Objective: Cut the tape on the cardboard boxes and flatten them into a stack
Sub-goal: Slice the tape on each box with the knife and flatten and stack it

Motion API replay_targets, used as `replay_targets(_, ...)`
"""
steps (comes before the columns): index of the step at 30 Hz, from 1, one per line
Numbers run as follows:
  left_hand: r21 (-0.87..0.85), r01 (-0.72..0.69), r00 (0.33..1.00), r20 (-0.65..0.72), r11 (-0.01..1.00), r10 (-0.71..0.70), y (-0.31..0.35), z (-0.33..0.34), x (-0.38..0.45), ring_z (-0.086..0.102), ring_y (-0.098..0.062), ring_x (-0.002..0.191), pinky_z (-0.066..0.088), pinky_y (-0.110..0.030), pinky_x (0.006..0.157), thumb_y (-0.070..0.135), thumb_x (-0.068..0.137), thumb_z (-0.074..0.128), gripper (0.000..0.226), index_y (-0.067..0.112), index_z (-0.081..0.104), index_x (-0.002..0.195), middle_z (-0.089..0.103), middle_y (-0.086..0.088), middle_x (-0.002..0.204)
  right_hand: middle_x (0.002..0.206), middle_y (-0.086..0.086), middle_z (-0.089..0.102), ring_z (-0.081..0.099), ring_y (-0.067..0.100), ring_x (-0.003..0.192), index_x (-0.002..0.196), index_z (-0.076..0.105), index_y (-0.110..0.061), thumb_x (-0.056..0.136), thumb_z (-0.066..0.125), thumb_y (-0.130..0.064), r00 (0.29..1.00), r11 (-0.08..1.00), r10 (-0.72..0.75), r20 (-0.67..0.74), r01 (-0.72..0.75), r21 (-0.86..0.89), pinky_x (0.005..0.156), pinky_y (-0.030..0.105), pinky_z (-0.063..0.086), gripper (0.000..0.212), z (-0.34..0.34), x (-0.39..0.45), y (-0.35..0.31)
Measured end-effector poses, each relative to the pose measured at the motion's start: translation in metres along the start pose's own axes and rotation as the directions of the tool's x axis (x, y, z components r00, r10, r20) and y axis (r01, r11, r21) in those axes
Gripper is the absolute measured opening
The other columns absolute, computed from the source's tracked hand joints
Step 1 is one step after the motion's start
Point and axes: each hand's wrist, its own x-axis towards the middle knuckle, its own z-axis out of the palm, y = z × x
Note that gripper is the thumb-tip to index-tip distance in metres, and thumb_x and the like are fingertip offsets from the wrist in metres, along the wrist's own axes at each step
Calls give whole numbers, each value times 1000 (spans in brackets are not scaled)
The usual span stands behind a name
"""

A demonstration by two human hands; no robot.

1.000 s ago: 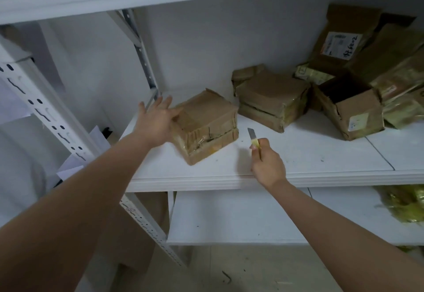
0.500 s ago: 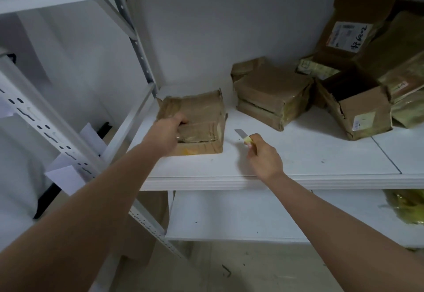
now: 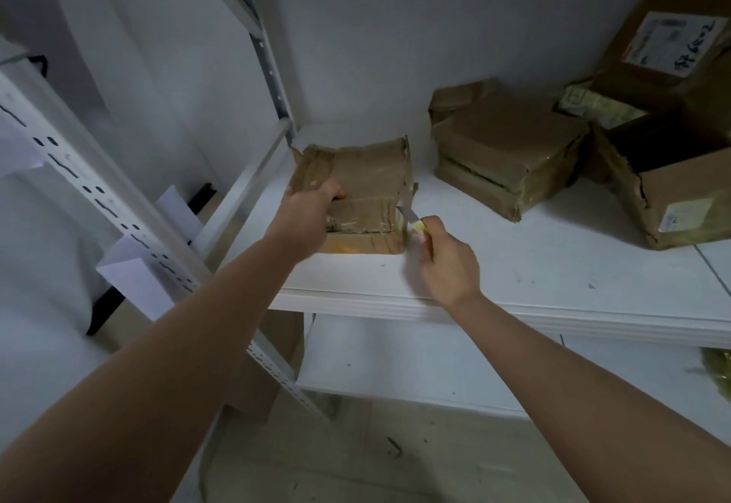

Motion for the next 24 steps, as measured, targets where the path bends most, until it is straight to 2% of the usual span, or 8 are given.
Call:
replay_targets(3, 23, 2, 1000, -8, 1000, -1, 2, 1, -1, 59, -30, 99, 36, -39, 99, -14, 83, 49, 50, 15, 52, 123, 62, -10, 115, 75, 3, 49, 57, 33, 73, 118, 44, -15, 98, 41, -18, 1000, 998, -2, 31, 3, -59, 63, 31, 34, 20, -1, 2, 0)
replay_targets(8, 45, 6, 1000, 10, 999, -6, 0, 3, 1, 57, -29, 95, 36, -42, 101, -14, 83, 47, 51, 16, 51, 124, 60, -10, 116, 76, 7, 52, 56, 32, 71, 116, 42, -14, 96, 40, -14, 993, 995, -24, 112, 35, -94, 59, 31, 37, 20, -2, 1, 8)
replay_targets(11, 40, -13, 1000, 6, 999, 12, 1, 2, 1, 57, -29, 97, 37, -40, 99, -13, 83, 49, 49, 15, 52, 124, 62, -10, 115, 73, 3, 47, 48, 28, 65, 112, 40, -14, 96, 38, -14, 984, 987, -41, 172, 67, -149, 56, 29, 34, 17, -7, 3, 14)
replay_targets(15, 43, -23, 1000, 17, 999, 22, 2, -2, -1, 55, -29, 98, 36, -38, 98, -15, 83, 47, 51, 15, 51, 124, 61, -10, 118, 77, 4, 47, 46, 25, 66, 123, 38, -16, 89, 42, -7, 960, 944, -25, 279, 115, -311, 55, 29, 34, 35, -14, -1, 13)
replay_targets(18, 49, -17, 999, 45, 999, 15, 3, -4, -4, 54, -30, 99, 36, -38, 97, -13, 85, 47, 50, 15, 51, 126, 61, -10, 118, 79, 5, 49, 49, 27, 69, 122, 37, -17, 89, 42, -7, 944, 951, 32, 329, 72, -301, 57, 31, 38, 35, -15, -1, 9)
replay_targets(21, 46, 22, 998, 62, 999, -25, 5, -8, -5, 57, -29, 98, 44, -38, 88, -5, 89, 50, 47, 21, 50, 128, 63, -9, 116, 79, 5, 51, 49, 27, 69, 119, 40, -14, 94, 40, -15, 962, 967, 34, 270, 37, -252, 59, 31, 38, 24, -17, -8, 10)
replay_targets(24, 109, 3, 999, 34, 994, -7, 13, -11, -7, 62, -23, 99, 49, -34, 83, 22, 93, 58, 38, 30, 53, 130, 67, 0, 114, 78, 5, 52, 53, 30, 72, 112, 43, -11, 97, 40, -21, 991, 994, 60, 119, -48, -103, 61, 30, 35, 19, -18, -17, 13)
